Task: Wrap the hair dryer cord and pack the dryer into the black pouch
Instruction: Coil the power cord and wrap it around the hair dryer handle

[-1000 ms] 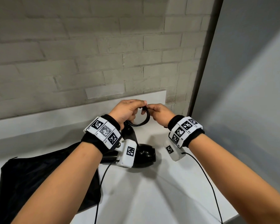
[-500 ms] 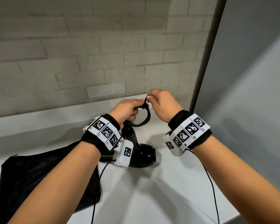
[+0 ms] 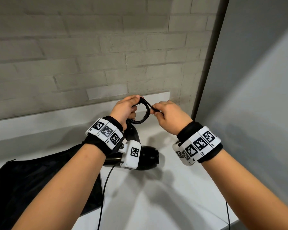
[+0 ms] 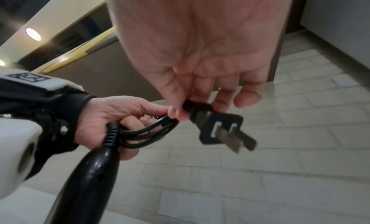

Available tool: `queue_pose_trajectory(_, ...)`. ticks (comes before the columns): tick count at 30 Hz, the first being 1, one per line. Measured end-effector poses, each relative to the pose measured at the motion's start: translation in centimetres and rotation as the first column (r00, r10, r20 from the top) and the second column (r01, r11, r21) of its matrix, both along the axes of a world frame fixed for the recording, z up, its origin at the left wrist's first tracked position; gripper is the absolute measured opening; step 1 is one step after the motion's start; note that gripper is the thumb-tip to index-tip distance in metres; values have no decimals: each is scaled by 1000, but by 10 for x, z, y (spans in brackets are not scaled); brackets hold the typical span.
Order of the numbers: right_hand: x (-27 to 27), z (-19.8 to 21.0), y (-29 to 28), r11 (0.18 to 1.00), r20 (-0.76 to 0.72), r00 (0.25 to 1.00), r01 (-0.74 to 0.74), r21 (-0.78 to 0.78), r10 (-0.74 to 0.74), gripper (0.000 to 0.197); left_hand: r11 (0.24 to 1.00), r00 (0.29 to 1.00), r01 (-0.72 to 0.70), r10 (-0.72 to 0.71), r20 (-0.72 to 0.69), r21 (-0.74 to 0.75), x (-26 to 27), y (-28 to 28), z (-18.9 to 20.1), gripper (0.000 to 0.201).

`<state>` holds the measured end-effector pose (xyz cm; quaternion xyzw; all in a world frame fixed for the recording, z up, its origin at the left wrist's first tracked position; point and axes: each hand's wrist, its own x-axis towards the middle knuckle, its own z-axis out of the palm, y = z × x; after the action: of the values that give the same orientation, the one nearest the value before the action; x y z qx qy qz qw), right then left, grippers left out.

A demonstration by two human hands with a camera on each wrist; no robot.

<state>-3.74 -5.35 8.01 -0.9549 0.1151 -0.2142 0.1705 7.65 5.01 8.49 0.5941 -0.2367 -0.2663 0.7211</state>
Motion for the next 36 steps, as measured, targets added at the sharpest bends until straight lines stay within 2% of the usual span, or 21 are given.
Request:
queue_pose_trajectory(4, -8, 1, -5, 989, -10, 1000, -12, 148, 13, 21, 999, 999, -37, 37, 2, -25, 3, -4, -2, 19)
queue_pose_trajectory(9, -7, 14, 2, 950, 170, 985, -66, 305, 14, 17, 997, 998, -62, 62, -13, -53, 4, -6, -4, 17)
queue_pose_trajectory(16, 8, 13, 20, 881, 407, 911, -140, 452, -65, 21, 998, 998, -53, 54, 29, -32, 1, -4, -3, 21)
queue_pose_trajectory(21, 21, 3, 24, 906, 461, 882, -116, 407, -95, 17, 998, 998, -52, 53, 32, -38, 2, -3, -4, 23)
queue_pose_trajectory(26, 29, -9, 18, 966, 414, 907, -36, 257, -76, 7, 997, 997, -68, 69, 17, -29, 0, -4, -2, 23)
queue_pose_trajectory(28, 31, -14, 17, 977, 389, 918, -1, 215, -85, 12, 996, 997, -81, 82, 12, -25, -1, -5, -2, 21)
queue_pose_trajectory(29, 32, -16, 17, 972, 385, 918, 4, 234, -96, 21, 996, 997, -80, 81, 10, -26, 0, -5, -3, 20)
queue_pose_trajectory(32, 32, -19, 18, 934, 460, 884, -93, 345, -82, 50, 997, 998, -69, 70, 11, -23, -1, -4, -3, 19)
queue_pose_trajectory(33, 32, -20, 18, 936, 477, 877, -121, 331, -55, 50, 997, 997, -70, 70, 14, -21, -1, -4, -3, 19)
queue_pose_trajectory(36, 31, -24, 19, 959, 529, 849, -153, 240, 3, 33, 997, 997, -76, 76, 14, -24, -2, -3, -2, 20)
